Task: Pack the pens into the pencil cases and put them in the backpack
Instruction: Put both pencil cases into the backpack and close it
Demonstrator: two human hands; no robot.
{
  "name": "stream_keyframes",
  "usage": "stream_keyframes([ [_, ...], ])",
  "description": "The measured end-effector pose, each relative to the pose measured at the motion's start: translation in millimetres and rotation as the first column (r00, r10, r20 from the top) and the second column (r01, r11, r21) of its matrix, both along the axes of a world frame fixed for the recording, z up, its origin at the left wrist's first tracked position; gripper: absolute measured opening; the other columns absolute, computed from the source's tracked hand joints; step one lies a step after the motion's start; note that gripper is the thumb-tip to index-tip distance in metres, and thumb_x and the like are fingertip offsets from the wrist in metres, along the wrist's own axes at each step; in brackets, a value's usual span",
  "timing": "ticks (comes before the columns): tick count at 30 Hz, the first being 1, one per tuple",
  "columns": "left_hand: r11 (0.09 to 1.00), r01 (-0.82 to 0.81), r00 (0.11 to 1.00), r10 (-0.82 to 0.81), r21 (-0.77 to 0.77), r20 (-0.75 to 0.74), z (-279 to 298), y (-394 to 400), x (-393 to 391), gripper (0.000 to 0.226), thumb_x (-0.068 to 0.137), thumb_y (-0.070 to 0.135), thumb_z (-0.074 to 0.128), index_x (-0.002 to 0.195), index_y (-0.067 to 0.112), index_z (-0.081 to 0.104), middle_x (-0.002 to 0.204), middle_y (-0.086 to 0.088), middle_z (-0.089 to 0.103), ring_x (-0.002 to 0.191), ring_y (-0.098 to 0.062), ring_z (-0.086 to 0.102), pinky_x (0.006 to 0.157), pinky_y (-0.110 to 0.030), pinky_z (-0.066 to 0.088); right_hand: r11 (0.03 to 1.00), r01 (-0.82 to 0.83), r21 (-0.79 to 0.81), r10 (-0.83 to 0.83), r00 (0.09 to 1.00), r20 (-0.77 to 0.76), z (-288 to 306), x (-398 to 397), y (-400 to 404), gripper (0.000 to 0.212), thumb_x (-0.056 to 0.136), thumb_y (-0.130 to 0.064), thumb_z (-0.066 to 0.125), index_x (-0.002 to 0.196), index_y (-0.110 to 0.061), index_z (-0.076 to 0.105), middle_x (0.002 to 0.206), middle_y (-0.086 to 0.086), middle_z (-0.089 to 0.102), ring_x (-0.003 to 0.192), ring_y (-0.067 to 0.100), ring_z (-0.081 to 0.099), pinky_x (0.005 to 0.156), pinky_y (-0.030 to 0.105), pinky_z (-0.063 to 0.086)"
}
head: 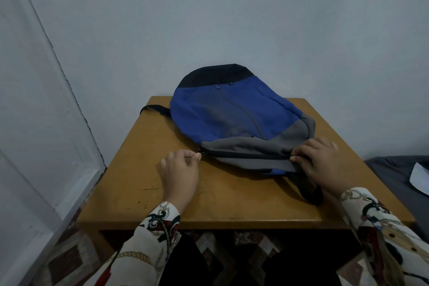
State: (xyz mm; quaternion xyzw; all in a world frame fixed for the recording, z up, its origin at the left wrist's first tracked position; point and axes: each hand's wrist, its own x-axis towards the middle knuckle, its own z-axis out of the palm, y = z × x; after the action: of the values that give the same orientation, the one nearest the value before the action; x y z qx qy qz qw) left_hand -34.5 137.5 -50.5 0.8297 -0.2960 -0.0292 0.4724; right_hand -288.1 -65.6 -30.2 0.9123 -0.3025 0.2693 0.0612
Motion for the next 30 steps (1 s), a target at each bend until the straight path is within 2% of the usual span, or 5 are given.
stream_keyframes([
  [11, 0.998, -0.043, 0.999, 0.041, 0.055, 0.033, -7.1, -5.2, 4.3, 0.011, 0.096, 0.041, 0.051, 0.091, 0.031, 0.054, 0.101, 0.006, 0.05, 0.102, -0.014, 0.036, 0.083, -0.027, 0.027, 0.998, 0.029, -0.061, -0.03, 0.999, -0.013, -5.3, -1.9, -5.8, 0.013, 0.076, -0.018, 0.083, 0.082, -0.017, 0.071, 0.081, 0.003, 0.065, 0.086, 0.032, 0.061, 0.074, 0.041, 0.042],
  [16, 1.0, 0.003, 0.999, -0.002, 0.031, -0.032, -5.9, -6.4, 10.0, 0.012, 0.092, 0.04, 0.058, 0.083, 0.034, 0.055, 0.092, 0.01, 0.053, 0.098, -0.015, 0.045, 0.09, -0.036, 0.041, 0.992, 0.029, 0.123, -0.031, 0.999, 0.018, -9.9, 1.3, 2.7, 0.028, 0.081, -0.048, 0.054, 0.084, -0.024, 0.068, 0.083, -0.007, 0.054, 0.087, 0.024, 0.058, 0.078, 0.035, 0.034],
  [20, 0.989, -0.093, 0.992, 0.082, -0.111, -0.1, 4.2, -17.8, 26.0, 0.014, 0.095, 0.029, 0.05, 0.109, 0.025, 0.054, 0.104, 0.002, 0.062, 0.092, -0.018, 0.058, 0.083, -0.044, 0.052, 0.997, -0.069, 0.047, 0.06, 0.982, 0.178, 0.2, 21.3, 42.9, 0.027, 0.082, -0.037, 0.05, 0.093, -0.017, 0.065, 0.094, 0.001, 0.058, 0.093, 0.021, 0.055, 0.079, 0.033, 0.041],
  [25, 0.954, 0.063, 0.939, -0.156, 0.293, 0.305, 12.8, -44.4, 73.0, 0.074, 0.089, 0.004, 0.048, 0.151, 0.032, 0.018, 0.156, -0.011, 0.024, 0.131, -0.034, 0.039, 0.101, -0.049, 0.043, 0.952, -0.3, -0.057, 0.304, 0.951, 0.061, -14.6, 78.4, 104.5, 0.023, 0.089, -0.02, 0.048, 0.102, -0.015, 0.068, 0.09, 0.0, 0.063, 0.073, 0.016, 0.061, 0.057, 0.022, 0.045],
  [30, 0.718, -0.044, 0.711, -0.466, 0.695, 0.526, 17.9, -48.4, 92.3, 0.058, 0.101, 0.009, 0.034, 0.153, 0.031, 0.021, 0.163, -0.005, 0.003, 0.149, -0.03, 0.0, 0.118, -0.045, 0.018, 0.979, -0.118, 0.166, 0.108, 0.992, 0.069, -26.2, 106.9, 110.2, 0.033, 0.086, -0.012, 0.066, 0.119, -0.014, 0.066, 0.093, 0.004, 0.059, 0.071, 0.022, 0.062, 0.048, 0.03, 0.046],
])
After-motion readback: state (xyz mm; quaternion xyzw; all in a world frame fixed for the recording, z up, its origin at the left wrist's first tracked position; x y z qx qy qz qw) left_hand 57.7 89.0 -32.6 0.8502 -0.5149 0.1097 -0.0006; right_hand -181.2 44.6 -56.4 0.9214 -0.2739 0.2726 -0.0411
